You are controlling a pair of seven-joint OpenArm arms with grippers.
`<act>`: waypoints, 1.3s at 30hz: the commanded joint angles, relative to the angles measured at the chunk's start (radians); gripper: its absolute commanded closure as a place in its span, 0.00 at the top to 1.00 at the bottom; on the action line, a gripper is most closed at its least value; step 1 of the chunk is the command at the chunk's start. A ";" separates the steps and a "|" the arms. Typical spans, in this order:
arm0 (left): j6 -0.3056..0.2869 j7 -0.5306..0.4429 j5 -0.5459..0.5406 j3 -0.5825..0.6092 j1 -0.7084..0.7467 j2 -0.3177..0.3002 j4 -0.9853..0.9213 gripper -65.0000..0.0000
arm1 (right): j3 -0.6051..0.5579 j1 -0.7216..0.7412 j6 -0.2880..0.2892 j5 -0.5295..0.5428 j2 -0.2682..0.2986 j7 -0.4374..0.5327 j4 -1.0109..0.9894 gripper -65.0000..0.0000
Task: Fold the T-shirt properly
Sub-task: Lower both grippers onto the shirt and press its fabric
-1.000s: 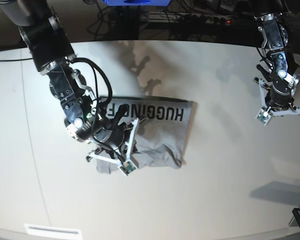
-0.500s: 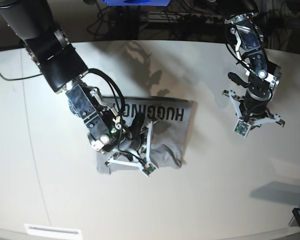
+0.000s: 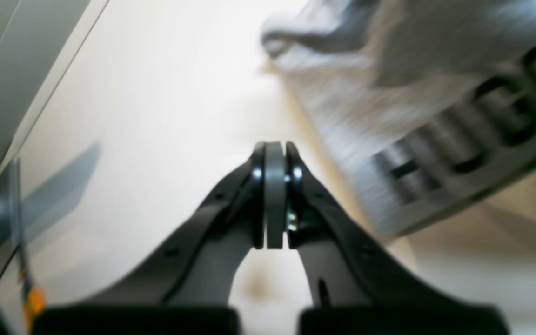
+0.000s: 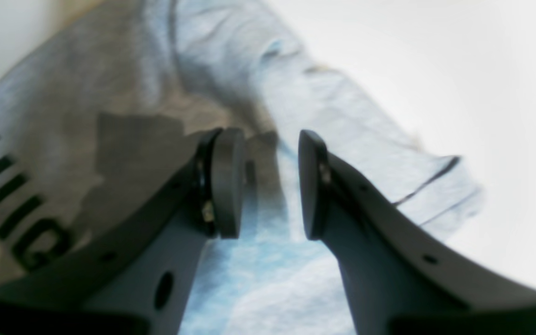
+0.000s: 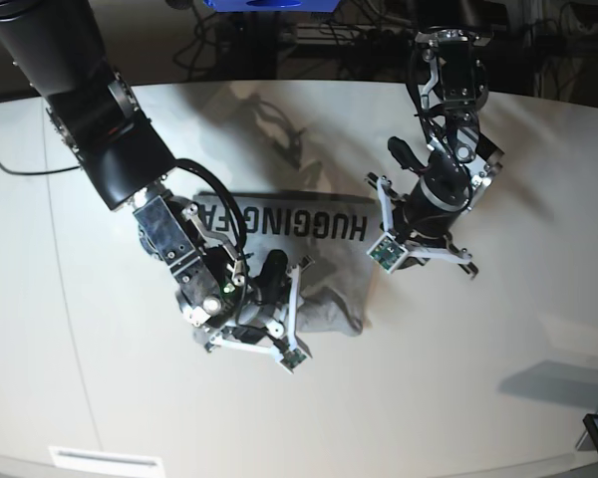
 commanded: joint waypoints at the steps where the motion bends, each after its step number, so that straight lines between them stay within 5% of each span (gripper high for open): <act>1: 0.010 -0.012 -0.001 0.008 -0.010 -0.003 0.000 0.00 | -0.007 0.037 0.001 0.005 -0.015 0.038 0.000 0.30; 11: 0.010 -0.014 0.000 0.022 -0.032 -0.013 -0.145 0.00 | -0.050 0.060 0.003 0.006 -0.043 0.130 -0.112 0.30; 39: 0.010 -0.014 0.000 0.028 -0.053 -0.038 -0.209 0.00 | -0.052 0.095 0.036 0.006 -0.090 0.185 -0.187 0.29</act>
